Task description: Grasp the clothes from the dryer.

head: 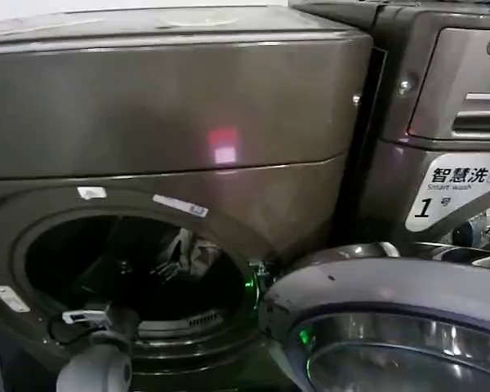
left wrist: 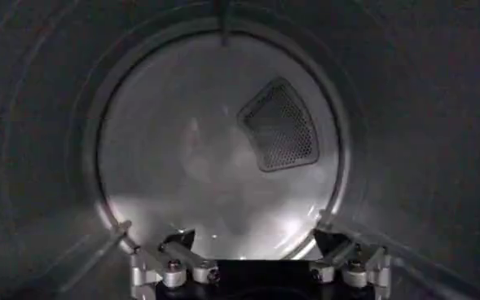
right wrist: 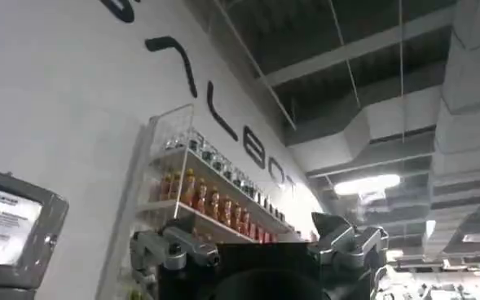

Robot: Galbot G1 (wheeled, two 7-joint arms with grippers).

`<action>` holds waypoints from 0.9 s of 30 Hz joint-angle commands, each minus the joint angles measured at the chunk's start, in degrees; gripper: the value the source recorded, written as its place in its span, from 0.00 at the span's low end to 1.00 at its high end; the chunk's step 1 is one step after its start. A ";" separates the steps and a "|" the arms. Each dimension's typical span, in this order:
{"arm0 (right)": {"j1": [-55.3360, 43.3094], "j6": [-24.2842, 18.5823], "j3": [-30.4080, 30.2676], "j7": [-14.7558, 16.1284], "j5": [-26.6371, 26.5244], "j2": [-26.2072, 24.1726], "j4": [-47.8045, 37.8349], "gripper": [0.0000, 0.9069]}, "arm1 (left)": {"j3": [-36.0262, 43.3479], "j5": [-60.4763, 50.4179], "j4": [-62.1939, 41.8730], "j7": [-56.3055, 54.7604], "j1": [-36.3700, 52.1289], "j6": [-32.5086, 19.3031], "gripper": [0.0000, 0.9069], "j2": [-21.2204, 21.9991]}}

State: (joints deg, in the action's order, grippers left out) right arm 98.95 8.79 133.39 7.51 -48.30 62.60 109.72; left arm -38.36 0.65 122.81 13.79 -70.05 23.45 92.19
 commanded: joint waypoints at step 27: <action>0.99 2.06 1.31 -2.03 2.98 -0.05 1.01 1.00 | 9.41 -3.45 -66.22 -1.59 52.37 -6.57 1.00 -8.20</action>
State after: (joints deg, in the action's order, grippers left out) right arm 99.86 10.72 134.62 5.64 -45.14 62.64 110.70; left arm -32.70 0.18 79.64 9.60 -34.50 17.10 85.42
